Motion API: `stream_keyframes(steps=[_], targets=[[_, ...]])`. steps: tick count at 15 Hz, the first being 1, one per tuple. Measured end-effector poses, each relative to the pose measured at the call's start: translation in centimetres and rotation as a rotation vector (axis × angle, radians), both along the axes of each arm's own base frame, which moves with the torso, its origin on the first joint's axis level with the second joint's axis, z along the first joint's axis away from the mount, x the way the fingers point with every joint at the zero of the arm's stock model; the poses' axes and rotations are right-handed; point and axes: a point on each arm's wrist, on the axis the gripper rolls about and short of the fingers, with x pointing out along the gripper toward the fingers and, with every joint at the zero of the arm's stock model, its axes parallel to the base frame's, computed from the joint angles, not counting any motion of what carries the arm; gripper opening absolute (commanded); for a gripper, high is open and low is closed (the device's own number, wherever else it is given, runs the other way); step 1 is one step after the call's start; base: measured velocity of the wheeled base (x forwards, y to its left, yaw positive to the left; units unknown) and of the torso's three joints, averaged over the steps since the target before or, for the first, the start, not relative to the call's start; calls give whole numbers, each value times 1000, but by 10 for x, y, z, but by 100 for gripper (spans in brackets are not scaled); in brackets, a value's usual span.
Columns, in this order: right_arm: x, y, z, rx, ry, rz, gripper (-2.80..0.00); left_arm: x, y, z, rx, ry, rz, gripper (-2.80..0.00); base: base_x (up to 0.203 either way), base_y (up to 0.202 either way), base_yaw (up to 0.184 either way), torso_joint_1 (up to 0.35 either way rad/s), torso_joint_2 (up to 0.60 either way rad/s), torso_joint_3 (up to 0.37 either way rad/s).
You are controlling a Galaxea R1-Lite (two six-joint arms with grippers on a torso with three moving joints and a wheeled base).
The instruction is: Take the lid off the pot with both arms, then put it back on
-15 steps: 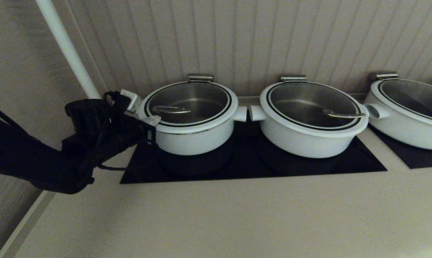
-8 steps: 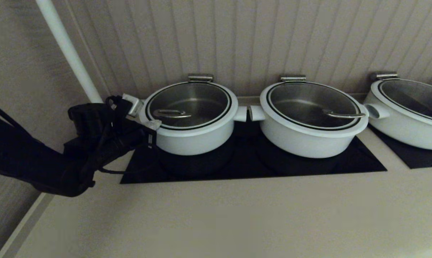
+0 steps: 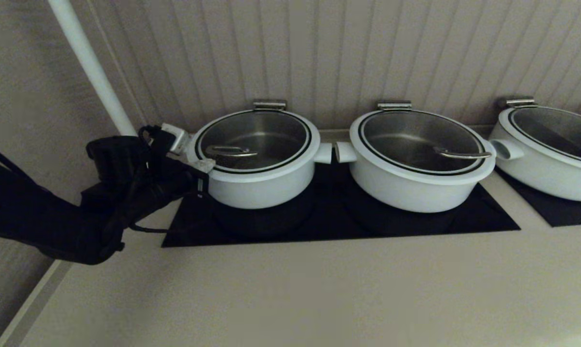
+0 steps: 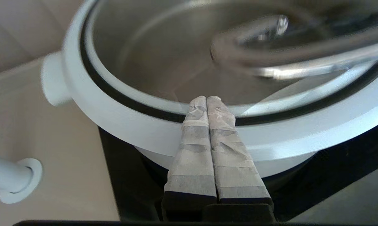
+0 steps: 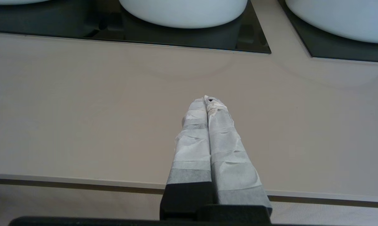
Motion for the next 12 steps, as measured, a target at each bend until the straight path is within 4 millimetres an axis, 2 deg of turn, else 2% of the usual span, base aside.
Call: stream_keyframes(steps=[12], targets=[[0,0,0,0,0,0,-280,-41,13,-3,38,45,15,-280,0,0,0,0,0,0]])
